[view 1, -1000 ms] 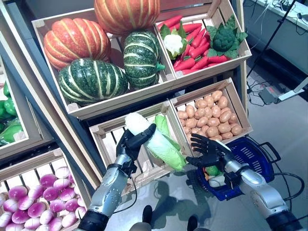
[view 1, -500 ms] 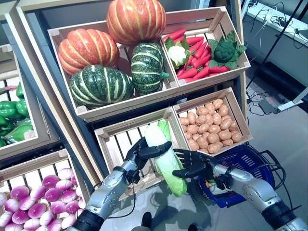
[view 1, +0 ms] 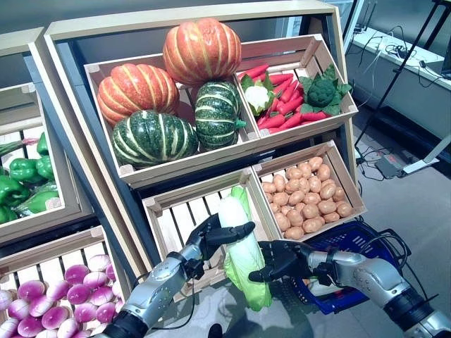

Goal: Put vegetables into the basket

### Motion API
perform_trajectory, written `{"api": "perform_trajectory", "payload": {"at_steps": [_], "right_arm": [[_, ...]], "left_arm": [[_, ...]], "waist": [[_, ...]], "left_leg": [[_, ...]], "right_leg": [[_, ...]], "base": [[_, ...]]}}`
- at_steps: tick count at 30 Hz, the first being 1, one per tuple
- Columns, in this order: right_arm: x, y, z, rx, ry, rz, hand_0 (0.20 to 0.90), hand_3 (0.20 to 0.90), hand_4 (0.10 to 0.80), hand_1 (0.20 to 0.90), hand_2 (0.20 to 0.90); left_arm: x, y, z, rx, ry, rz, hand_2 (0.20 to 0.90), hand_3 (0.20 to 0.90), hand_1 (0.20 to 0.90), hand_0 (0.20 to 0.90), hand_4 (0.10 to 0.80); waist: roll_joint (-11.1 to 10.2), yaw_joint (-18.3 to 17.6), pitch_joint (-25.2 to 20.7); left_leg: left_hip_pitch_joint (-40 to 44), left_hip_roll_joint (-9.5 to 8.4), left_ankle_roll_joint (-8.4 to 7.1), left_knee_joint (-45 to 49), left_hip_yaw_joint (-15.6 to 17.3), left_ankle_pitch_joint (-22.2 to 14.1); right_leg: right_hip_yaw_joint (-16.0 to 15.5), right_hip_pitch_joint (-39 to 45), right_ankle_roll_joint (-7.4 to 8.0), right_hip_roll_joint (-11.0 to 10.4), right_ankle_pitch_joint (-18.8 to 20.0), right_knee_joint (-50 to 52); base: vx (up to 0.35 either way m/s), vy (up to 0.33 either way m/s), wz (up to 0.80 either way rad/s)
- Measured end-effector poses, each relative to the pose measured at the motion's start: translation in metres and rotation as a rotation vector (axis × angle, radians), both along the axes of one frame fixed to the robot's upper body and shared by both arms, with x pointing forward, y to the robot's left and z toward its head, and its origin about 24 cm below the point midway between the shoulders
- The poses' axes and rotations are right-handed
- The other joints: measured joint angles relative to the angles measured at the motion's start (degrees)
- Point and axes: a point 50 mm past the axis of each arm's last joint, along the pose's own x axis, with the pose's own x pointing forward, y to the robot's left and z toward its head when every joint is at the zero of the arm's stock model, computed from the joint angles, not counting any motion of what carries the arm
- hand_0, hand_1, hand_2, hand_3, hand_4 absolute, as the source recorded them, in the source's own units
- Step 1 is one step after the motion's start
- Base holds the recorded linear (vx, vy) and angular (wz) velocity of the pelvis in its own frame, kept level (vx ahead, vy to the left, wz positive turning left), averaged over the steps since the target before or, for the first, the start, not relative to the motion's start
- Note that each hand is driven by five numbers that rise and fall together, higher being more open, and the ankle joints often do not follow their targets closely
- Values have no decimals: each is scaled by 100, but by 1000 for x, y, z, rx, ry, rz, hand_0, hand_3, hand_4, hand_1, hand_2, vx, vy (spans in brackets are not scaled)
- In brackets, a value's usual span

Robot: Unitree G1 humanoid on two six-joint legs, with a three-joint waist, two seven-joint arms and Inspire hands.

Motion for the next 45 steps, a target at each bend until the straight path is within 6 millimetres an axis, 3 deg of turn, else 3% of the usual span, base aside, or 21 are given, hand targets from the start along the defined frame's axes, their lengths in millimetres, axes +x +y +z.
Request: {"api": "perform_trajectory", "payload": {"at_steps": [5, 6, 7, 28, 29, 30, 31, 32, 33, 37, 45], "right_arm": [[-6, 2, -4, -4, 51, 46, 900, 900, 800, 900, 900], [-6, 1, -5, -5, 57, 49, 476, 476, 518, 476, 476], [-7, 1, -5, -6, 59, 52, 300, 300, 400, 300, 300], [-7, -5, -4, -23, 67, 84, 300, 300, 400, 300, 300], [-7, -5, -4, -22, 69, 83, 300, 300, 400, 300, 300], [-7, -5, -4, -21, 70, 82, 300, 300, 400, 300, 300], [-7, -5, -4, -21, 70, 82, 300, 300, 400, 300, 300], [-7, -6, -5, -22, 70, 81, 300, 300, 400, 300, 300], [-7, -6, -5, -25, 71, 78, 300, 300, 400, 300, 300], [-10, -11, -7, -30, 88, 69, 300, 300, 400, 300, 300], [-22, -1, -10, 106, 161, 11, 300, 300, 400, 300, 300]], "left_arm": [[-3, -4, -3, -24, 22, -20, 300, 300, 300, 300, 400], [-3, -5, -3, -25, 24, -23, 300, 300, 300, 300, 400], [-4, -6, -3, -27, 26, -24, 300, 300, 300, 300, 400], [-6, -13, -4, -117, 55, -18, 300, 300, 300, 300, 400], [-6, -14, -4, -116, 51, -21, 406, 406, 406, 406, 471], [-6, -14, -4, -115, 51, -21, 559, 559, 559, 559, 573], [-6, -14, -4, -115, 51, -21, 587, 587, 587, 587, 591], [-6, -14, -4, -116, 51, -21, 780, 780, 780, 780, 720], [-6, -14, -4, -115, 50, -23, 900, 900, 900, 900, 800], [-4, -15, 1, -103, 6, -22, 900, 900, 900, 900, 800], [1, -12, 14, -113, -84, -12, 900, 900, 900, 900, 800]], "waist": [[10, -1, -51], [10, -2, -57], [9, -1, -63], [32, 0, -79], [35, 1, -81], [38, -1, -82], [39, -2, -83], [42, -3, -85], [43, -4, -86], [44, -5, -87], [49, -35, -90]], "left_leg": [[4, 1, 0, 0, 0, 0], [9, 0, 0, 0, 0, 0], [10, 0, 0, 0, 0, 0], [64, 1, 1, 0, -8, 0], [66, 0, 1, 0, -8, 0], [68, 1, 1, 0, -7, 0], [69, 1, 1, 0, -5, 0], [70, 1, 1, 0, -5, 0], [71, 2, 1, 0, -3, 0], [74, 4, 1, -1, -3, 0], [71, 9, 1, -2, -4, -1]], "right_leg": [[3, 2, 0, 1, 0, 0], [9, 3, 0, 1, 0, 0], [11, 5, 0, 0, 0, 0], [12, 58, 1, 1, 0, 0], [13, 58, 1, 1, 0, 0], [15, 60, 1, 1, 0, 0], [16, 60, 1, 1, 0, 0], [17, 61, 1, 1, 0, 0], [19, 61, 1, 1, 0, 0], [19, 65, 1, 2, 0, 0], [19, 62, 1, 3, -1, -1]], "base": [[0, 0, 0], [0, 0, 0], [0, 0, 0], [0, 0, 0], [0, 0, 0], [0, 0, 0], [0, 0, 0], [0, 0, 0], [0, 0, 0], [32, -10, 0], [27, -15, 0]]}}
